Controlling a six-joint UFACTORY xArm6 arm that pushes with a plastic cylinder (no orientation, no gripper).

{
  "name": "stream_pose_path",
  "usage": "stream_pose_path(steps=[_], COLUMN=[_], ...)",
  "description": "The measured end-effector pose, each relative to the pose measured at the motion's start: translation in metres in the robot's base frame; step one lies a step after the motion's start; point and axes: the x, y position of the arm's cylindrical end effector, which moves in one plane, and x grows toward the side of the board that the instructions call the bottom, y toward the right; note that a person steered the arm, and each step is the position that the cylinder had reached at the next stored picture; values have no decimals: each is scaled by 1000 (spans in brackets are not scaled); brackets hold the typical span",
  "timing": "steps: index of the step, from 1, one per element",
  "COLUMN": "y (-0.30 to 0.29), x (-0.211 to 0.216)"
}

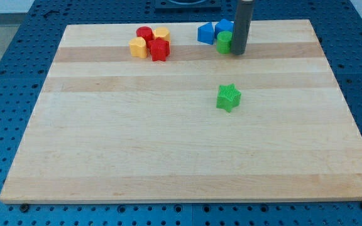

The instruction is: Slide the green star closer to the green circle

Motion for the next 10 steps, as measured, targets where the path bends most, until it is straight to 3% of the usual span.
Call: stream_pose_path(steps=[3,4,5,6,7,8,10], y=[-6,72,84,85,32,-21,-37], x=[-13,29,82,158,214,202,145])
